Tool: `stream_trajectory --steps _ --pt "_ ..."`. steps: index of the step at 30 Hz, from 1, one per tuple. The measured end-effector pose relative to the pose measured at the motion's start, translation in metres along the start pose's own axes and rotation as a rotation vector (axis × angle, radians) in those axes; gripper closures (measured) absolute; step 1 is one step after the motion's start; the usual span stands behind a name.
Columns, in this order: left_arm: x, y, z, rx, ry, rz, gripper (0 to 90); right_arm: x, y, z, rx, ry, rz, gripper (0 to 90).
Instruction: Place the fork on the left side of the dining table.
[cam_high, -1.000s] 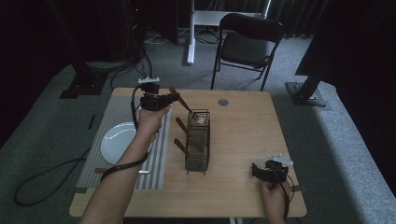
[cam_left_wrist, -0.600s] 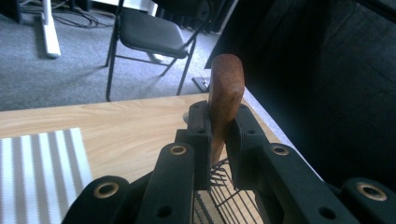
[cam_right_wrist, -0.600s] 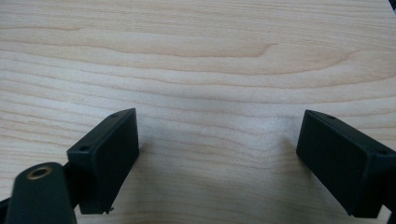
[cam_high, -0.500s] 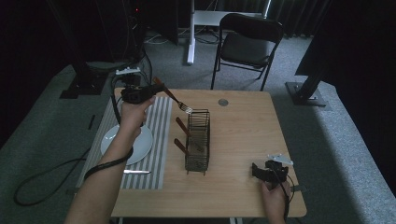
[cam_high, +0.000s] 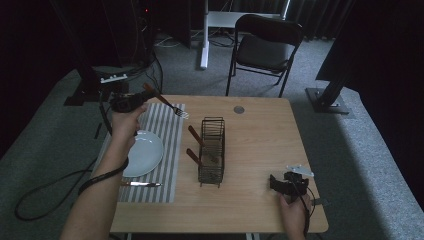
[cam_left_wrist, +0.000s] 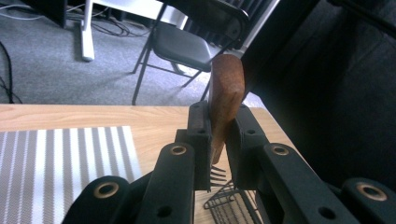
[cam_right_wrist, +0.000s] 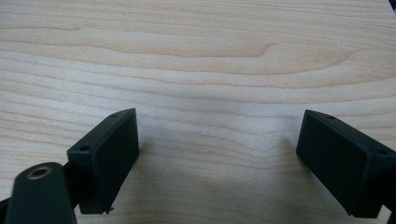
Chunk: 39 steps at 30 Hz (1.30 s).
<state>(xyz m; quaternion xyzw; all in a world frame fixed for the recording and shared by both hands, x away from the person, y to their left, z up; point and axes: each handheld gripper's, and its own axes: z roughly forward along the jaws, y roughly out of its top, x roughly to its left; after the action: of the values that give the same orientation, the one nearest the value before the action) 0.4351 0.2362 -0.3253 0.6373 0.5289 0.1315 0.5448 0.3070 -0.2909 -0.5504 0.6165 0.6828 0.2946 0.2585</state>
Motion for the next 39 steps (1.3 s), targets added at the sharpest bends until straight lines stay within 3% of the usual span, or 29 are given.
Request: stream_trajectory --steps 13,19,24,27,32,35,39 --pt "0.049 -0.022 -0.006 -0.001 0.083 -0.071 80.6 0.0 0.0 0.0 0.0 0.0 0.0 12.6" --pt "0.072 -0.031 -0.007 -0.025 0.1 -0.132 80.6 0.0 0.0 0.0 0.0 0.0 0.0 12.6" --pt "0.088 -0.043 0.0 -0.034 0.119 -0.146 80.5 0.0 0.0 0.0 0.0 0.0 0.0 12.6" --pt "0.095 -0.052 0.007 -0.035 0.154 -0.148 80.5 0.0 0.0 0.0 0.0 0.0 0.0 12.6" --pt "0.109 -0.065 0.016 -0.051 0.165 -0.216 80.6 0.0 0.0 0.0 0.0 0.0 0.0 12.6" --pt "0.114 -0.071 0.023 -0.033 0.189 -0.21 80.5 0.0 0.0 0.0 0.0 0.0 0.0 12.6" --pt "0.121 -0.077 0.032 -0.032 0.19 -0.238 80.5 0.0 0.0 0.0 0.0 0.0 0.0 12.6"
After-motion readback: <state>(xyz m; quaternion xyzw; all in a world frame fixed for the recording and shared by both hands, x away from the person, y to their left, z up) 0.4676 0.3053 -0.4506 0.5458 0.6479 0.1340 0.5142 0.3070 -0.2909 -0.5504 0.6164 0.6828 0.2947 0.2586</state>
